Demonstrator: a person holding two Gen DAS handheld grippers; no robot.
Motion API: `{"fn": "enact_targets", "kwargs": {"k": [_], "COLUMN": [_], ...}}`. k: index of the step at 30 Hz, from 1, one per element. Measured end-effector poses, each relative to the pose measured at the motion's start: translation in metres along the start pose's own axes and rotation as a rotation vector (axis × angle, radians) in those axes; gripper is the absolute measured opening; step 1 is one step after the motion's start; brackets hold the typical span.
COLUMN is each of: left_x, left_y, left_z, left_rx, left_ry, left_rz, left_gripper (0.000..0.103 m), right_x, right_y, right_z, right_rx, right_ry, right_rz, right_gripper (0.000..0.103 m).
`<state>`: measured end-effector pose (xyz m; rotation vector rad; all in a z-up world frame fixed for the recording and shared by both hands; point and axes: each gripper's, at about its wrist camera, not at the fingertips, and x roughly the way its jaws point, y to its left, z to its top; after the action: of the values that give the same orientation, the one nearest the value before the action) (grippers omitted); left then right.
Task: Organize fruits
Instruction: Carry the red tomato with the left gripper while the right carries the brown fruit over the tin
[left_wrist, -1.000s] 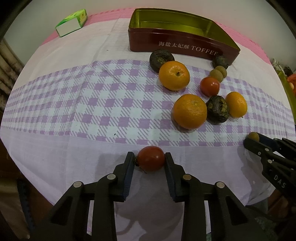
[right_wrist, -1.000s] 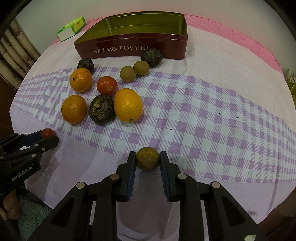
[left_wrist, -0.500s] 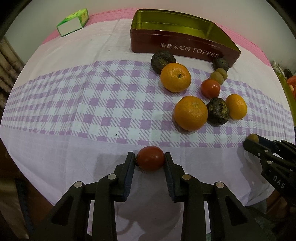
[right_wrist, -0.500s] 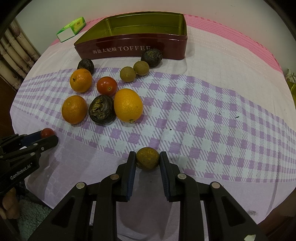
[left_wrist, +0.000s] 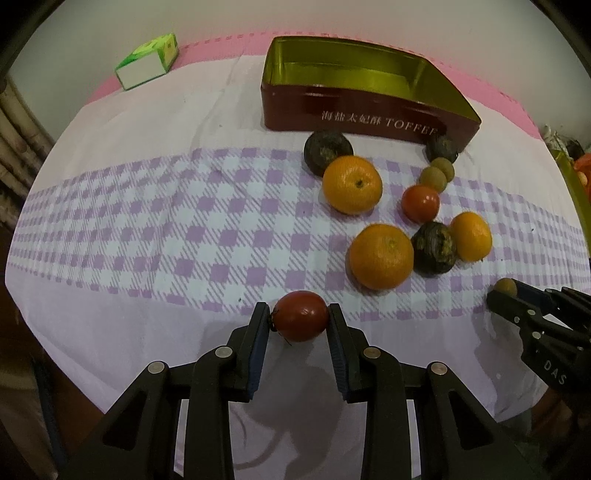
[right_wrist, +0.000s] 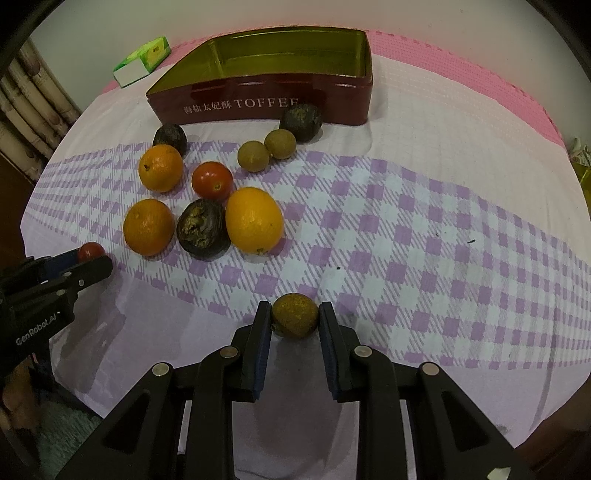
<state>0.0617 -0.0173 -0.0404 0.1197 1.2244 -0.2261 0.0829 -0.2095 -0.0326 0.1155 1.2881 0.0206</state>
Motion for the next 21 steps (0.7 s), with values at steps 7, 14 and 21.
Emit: {"fn": "enact_targets", "kwargs": {"k": [7, 14, 21], "left_x": [-0.009, -0.023, -0.034], "left_y": [0.0, 0.007, 0.015], "left_z": [0.028, 0.07, 0.122], "left_rx": [0.002, -0.002, -0.01], "left_ry": [-0.047, -0.117, -0.197], "left_rz": [-0.006, 0.004, 0.002], "left_gripper": [0.032, 0.032, 0.032], "right_x": [-0.006, -0.024, -0.036], "right_y": [-0.002, -0.013, -0.014], "right_z": [0.015, 0.049, 0.093], "right_rx": [-0.007, -0.012, -0.036], "right_ry": [-0.028, -0.118, -0.198], "right_rz": [-0.003, 0.015, 0.008], "right_gripper": [0.024, 0.024, 0.024]}}
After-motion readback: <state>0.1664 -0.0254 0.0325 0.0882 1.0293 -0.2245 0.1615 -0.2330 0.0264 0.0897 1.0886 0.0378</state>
